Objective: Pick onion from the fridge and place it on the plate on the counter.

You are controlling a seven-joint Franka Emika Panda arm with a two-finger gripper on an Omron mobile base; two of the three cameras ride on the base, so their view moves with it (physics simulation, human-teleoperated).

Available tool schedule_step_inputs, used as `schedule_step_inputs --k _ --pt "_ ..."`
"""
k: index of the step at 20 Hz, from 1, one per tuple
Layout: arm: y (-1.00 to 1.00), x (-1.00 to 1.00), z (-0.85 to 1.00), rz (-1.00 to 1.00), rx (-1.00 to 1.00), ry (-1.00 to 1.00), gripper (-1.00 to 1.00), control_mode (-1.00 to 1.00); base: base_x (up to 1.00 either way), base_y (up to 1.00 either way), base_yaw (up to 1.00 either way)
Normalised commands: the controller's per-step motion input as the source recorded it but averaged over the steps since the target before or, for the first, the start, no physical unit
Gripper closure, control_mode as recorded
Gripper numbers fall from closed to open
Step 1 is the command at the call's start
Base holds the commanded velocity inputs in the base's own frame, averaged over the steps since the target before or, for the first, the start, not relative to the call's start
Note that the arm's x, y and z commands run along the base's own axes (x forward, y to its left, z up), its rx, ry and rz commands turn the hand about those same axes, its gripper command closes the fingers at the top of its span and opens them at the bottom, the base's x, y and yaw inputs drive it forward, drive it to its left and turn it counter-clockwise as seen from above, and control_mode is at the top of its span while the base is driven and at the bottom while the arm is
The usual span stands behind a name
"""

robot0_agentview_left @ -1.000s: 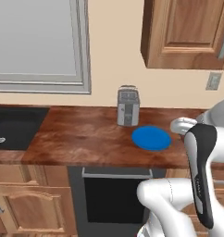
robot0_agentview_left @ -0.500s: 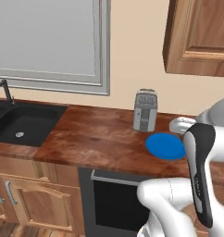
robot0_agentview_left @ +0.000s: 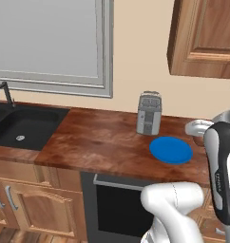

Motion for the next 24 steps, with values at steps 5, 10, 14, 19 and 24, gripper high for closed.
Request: schedule_step_inputs --k 5,10,14,19,24 --pt "-0.21 0.37 -0.15 0.02 0.0 0.01 1.0 -1.0 0.0 0.0 0.0" --pt "-0.02 0.52 -0.37 0.0 0.0 0.03 1.0 -1.0 0.0 0.0 0.0" --pt "-0.04 0.74 -0.52 0.0 0.0 0.11 1.0 -1.0 0.0 0.0 0.0" --pt "-0.11 0.7 -0.55 0.05 0.0 0.08 1.0 -1.0 0.0 0.0 0.0" --pt "-0.27 0.35 -0.56 0.1 0.0 0.01 1.0 -1.0 0.0 0.0 0.0"
